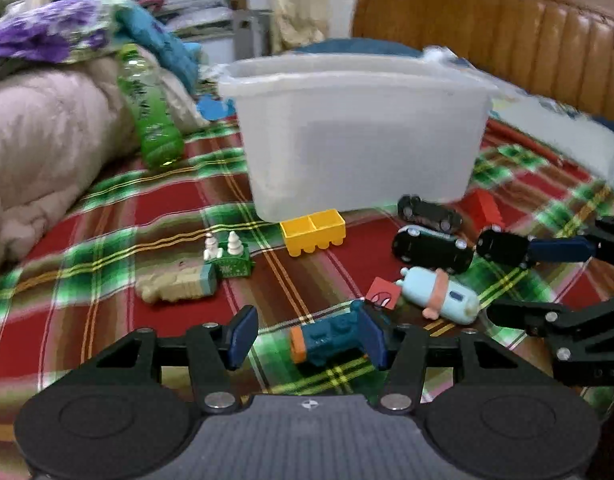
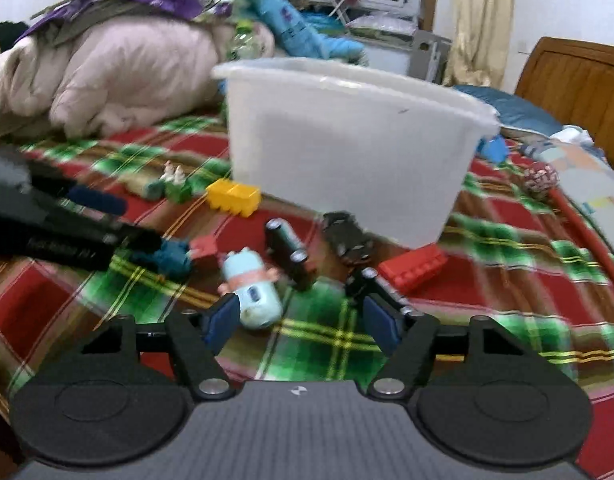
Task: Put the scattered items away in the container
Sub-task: 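Move both grippers back down to the remaining toys, then grasp the teal toy with the left gripper while the right gripper grasps the pale blue figure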
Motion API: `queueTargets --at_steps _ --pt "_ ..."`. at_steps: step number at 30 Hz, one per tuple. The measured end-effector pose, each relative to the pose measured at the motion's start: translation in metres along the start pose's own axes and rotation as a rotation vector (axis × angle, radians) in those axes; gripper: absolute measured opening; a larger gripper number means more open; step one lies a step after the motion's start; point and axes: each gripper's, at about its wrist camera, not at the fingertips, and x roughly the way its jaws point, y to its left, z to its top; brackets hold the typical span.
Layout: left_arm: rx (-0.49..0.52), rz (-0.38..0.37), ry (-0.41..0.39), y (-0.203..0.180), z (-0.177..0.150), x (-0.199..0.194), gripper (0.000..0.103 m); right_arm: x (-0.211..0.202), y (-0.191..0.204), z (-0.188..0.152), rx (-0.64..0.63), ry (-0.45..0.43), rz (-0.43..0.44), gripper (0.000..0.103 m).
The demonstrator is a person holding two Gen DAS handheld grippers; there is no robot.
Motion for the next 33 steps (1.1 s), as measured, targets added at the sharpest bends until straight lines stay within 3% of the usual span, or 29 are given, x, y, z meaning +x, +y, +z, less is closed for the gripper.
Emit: queueTargets --at_steps 5,10,14,15,18,22,25,27,33 --pt "0.098 -0.090 0.004 -0.001 0.001 0.013 0.057 0.007 0.007 -0.002 0.000 0.009 0.010 0.071" --pt "0.086 -0.220 0.065 -0.002 -0.004 0.009 0.055 0.013 0.012 -0.002 -0.008 0.001 0.015 0.071" --pt "0.176 -0.246 0.086 -0.022 -0.019 0.005 0.055 0.020 0.015 -0.003 -0.013 0.003 0.022 0.068" --pt "0.181 -0.250 0.081 -0.025 -0.021 0.004 0.055 0.022 0.015 -0.004 -0.016 0.003 0.025 0.060" --pt "0.167 -0.236 0.075 -0.028 -0.021 0.005 0.052 0.028 0.013 -0.004 0.005 0.019 0.053 0.049" --pt "0.117 -0.173 0.061 -0.027 -0.017 0.009 0.050 0.033 0.013 -0.002 0.024 0.011 0.061 0.049" --pt "0.115 -0.139 0.077 -0.028 -0.018 0.011 0.034 0.038 0.014 -0.002 0.012 0.023 0.056 0.049" --pt "0.114 -0.141 0.086 -0.029 -0.018 0.009 0.033 0.036 0.018 -0.002 -0.019 0.031 0.058 0.033" --pt "0.064 -0.129 0.071 -0.026 -0.014 0.000 0.033 0.023 0.020 -0.003 -0.003 0.035 0.041 0.033"
